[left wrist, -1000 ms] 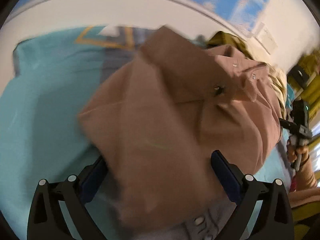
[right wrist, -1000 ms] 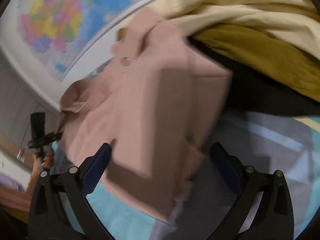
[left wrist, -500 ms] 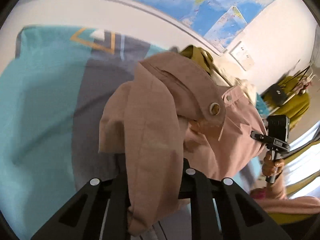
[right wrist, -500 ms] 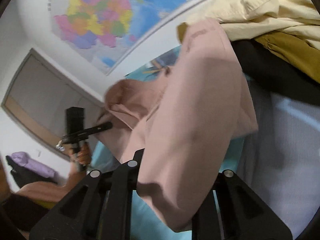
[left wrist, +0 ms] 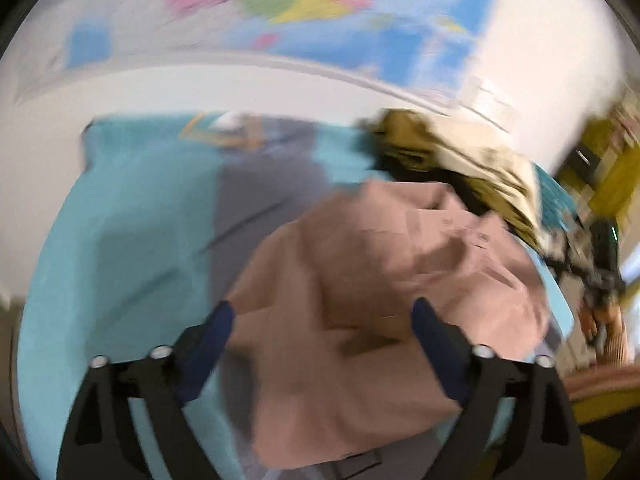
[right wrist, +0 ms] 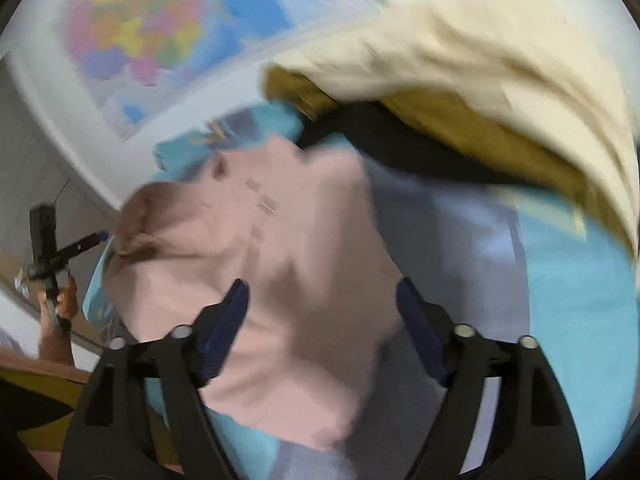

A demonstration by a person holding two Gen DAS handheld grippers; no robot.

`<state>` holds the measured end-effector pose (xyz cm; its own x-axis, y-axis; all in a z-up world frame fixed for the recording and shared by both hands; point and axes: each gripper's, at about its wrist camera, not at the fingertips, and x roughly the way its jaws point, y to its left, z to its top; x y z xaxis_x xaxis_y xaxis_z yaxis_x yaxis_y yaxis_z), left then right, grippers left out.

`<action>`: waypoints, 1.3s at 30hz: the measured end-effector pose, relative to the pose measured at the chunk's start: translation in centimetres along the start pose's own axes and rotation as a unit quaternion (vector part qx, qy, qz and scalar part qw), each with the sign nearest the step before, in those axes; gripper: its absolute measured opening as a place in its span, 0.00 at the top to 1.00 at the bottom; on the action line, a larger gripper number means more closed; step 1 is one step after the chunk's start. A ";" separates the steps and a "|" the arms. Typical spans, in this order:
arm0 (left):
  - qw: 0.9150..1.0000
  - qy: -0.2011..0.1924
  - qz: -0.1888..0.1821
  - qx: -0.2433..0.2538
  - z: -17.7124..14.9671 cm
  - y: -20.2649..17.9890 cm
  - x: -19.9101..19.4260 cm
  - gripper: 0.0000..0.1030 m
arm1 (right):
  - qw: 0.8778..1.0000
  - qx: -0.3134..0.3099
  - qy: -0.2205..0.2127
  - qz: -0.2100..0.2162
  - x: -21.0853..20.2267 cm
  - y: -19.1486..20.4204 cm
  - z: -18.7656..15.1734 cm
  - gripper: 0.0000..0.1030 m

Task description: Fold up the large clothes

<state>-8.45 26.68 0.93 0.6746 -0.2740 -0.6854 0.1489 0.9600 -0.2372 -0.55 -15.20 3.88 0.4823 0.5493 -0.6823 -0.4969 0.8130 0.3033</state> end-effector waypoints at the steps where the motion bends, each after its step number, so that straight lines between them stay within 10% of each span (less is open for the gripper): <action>1: 1.000 0.005 -0.010 0.024 0.4 -1.1 0.5 0.09 | 1.000 -0.027 0.000 -0.010 0.8 1.3 0.6 0.16; 8: 0.991 0.079 0.007 0.107 1.0 -5.1 7.6 0.19 | 0.989 -0.115 0.072 -0.057 8.5 4.3 0.2 0.15; 10: 0.989 0.099 0.029 0.104 1.4 -4.9 9.5 0.49 | 0.986 -0.126 0.074 -0.075 9.3 3.9 -0.5 0.21; 14: 0.991 0.110 0.038 0.065 2.8 -2.9 11.0 0.79 | 0.986 -0.129 0.063 -0.081 9.7 3.8 -0.2 0.63; 15: 0.992 0.108 0.038 0.059 3.2 -2.7 11.2 0.87 | 0.990 -0.116 0.061 -0.054 9.5 3.6 0.1 0.88; 19: 0.995 0.092 0.023 0.028 5.5 -1.8 10.8 0.95 | 0.991 -0.118 0.040 -0.043 8.7 4.2 0.9 0.97; 24: 0.997 0.064 0.017 -0.045 9.2 0.8 10.0 0.93 | 0.997 -0.058 -0.040 -0.020 6.1 2.7 4.2 0.97; 32: 0.983 0.136 0.035 -0.115 10.1 3.9 15.0 0.73 | 0.998 -0.036 0.026 -0.052 13.1 0.5 5.4 0.97; 37: 0.995 0.046 0.030 -0.083 9.0 3.6 9.8 0.21 | 0.999 -0.024 0.019 -0.039 12.5 -0.3 5.5 0.97; 39: 0.997 0.019 0.041 -0.059 8.7 3.1 7.9 0.20 | 0.999 -0.022 0.016 -0.036 12.4 -0.5 5.6 0.97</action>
<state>3.62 28.00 0.80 0.6534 -0.1995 -0.7302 0.0071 0.9662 -0.2576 9.69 -7.73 -0.97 0.4950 0.4821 -0.7229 -0.4931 0.8409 0.2232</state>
